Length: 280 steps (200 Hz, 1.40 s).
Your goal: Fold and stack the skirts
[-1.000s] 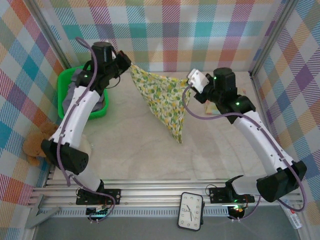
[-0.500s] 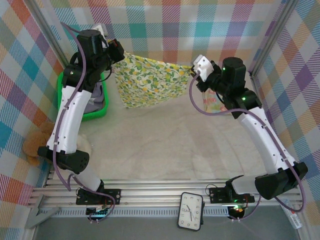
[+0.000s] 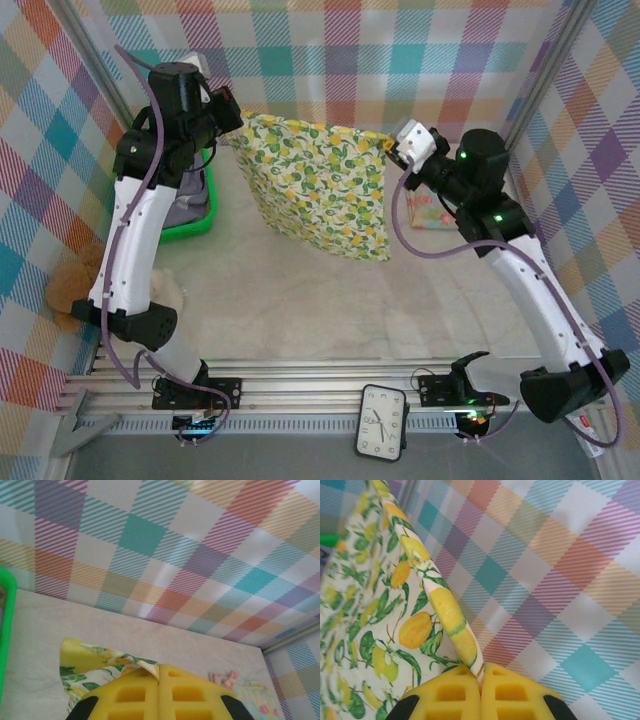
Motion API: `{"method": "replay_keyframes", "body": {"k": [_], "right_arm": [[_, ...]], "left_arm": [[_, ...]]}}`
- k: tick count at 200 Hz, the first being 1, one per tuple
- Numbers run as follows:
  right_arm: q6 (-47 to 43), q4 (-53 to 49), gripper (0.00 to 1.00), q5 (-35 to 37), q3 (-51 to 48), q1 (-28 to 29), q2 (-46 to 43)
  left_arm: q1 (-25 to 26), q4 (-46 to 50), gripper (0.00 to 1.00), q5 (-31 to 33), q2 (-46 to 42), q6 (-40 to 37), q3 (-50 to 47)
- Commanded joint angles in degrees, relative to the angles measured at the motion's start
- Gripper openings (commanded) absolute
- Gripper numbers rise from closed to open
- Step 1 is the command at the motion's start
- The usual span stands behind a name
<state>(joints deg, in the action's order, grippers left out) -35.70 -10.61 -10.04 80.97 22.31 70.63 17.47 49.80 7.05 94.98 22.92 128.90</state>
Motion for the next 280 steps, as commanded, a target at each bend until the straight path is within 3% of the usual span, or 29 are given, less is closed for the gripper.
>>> {"method": "replay_keyframes", "body": {"k": [1,33,68,99,134,149,179,208,233,242,249,259,263,270,280], "right_arm": [[-2.3,6.2,0.00,7.3,-0.7,-1.9,4.6],[-1.7,8.3,0.00,5.5,5.4,-6.2,14.7],[-4.1,2.8,0.00,2.5,21.4,-9.1,26.6],[-11.2,-2.3,0.00,3.2,29.3,-9.6,30.7],[-16.9,-4.0,0.00,6.0,25.2,-9.6,28.9],[-18.4,-3.4,0.00,6.1,18.5,-9.4,26.4],[-24.1,-1.7,0.00,5.4,-2.3,-7.2,18.9],[-27.5,-3.3,0.00,8.4,-21.3,-0.1,14.3],[-24.5,-7.2,0.06,12.2,-29.8,7.1,14.3],[-21.9,-9.6,0.16,11.7,-30.9,8.3,14.1],[-19.9,-11.6,0.32,11.2,-31.1,8.6,13.9],[-17.1,-12.2,0.56,11.2,-31.5,8.9,13.1],[-16.0,-11.7,0.66,11.2,-31.8,8.9,12.5],[-14.6,-10.4,0.97,11.2,-32.3,8.9,11.3],[-12.7,-7.2,0.99,11.6,-33.2,8.9,9.3]], "left_arm": [[-3.4,0.5,0.00,8.8,6.3,0.2,2.8],[-6.0,-1.8,0.00,8.0,18.3,0.8,15.0],[-7.8,-5.3,0.00,4.1,29.0,0.9,33.9],[-8.0,-9.3,0.00,2.3,27.5,-2.1,34.1],[-7.7,-5.6,0.00,-1.7,25.6,-6.2,30.1],[-7.1,-4.8,0.00,-0.8,21.6,-6.2,21.1],[-4.5,-21.9,0.00,-2.1,2.9,-2.7,-22.7],[-3.2,-30.6,0.00,-3.9,-11.2,9.4,-57.7],[-3.1,-29.5,0.00,-3.2,-18.2,18.3,-76.3],[-3.1,-27.7,0.17,-3.7,-19.9,19.9,-79.7],[-3.0,-26.1,0.48,-3.7,-21.2,20.7,-81.1],[-3.0,-24.1,0.76,-3.2,-23.0,21.2,-82.1],[-3.0,-23.7,0.82,-3.2,-23.6,21.3,-82.2],[-2.9,-23.6,0.91,-3.7,-24.5,21.0,-82.0],[-2.8,-23.3,0.98,-4.5,-24.9,20.2,-80.4]]}}
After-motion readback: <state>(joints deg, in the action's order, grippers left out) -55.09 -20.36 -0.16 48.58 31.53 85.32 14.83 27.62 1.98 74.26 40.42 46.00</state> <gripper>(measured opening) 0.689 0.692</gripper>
